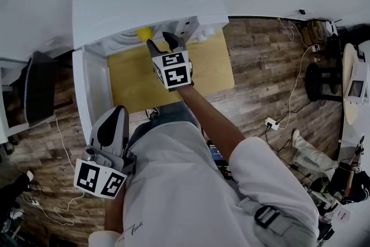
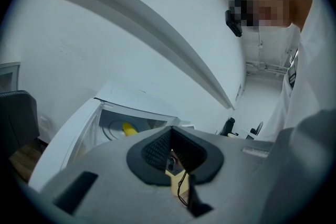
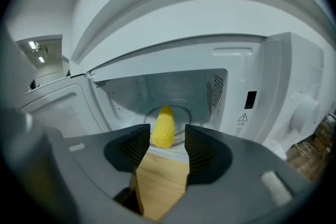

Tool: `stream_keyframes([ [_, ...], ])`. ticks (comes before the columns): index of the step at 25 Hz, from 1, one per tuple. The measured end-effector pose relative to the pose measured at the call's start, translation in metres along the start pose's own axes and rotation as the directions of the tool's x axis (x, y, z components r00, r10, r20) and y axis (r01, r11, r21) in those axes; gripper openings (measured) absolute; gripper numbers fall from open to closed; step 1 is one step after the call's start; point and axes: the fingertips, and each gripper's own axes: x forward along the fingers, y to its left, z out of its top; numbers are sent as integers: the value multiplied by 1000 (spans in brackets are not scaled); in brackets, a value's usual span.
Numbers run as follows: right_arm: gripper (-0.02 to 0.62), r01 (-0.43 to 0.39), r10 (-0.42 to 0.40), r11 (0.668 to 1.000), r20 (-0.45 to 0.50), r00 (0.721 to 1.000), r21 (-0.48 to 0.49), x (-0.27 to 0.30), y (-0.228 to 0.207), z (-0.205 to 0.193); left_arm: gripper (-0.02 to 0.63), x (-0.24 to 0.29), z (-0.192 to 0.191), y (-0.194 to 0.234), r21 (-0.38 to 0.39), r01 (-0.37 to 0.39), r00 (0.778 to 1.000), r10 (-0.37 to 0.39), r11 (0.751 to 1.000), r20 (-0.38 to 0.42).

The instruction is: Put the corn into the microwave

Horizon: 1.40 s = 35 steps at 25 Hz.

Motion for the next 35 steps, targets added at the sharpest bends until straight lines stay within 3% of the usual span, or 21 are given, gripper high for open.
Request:
stream_keyframes([
  [15, 142, -14, 15, 999, -8, 1000, 41, -53, -7, -8, -11, -6, -5, -7, 17, 52, 999, -52, 999, -4],
  [35, 41, -52, 50, 993, 20, 999, 108, -113, 9, -4, -11, -11, -13, 20, 34, -54, 998, 54, 998, -11],
])
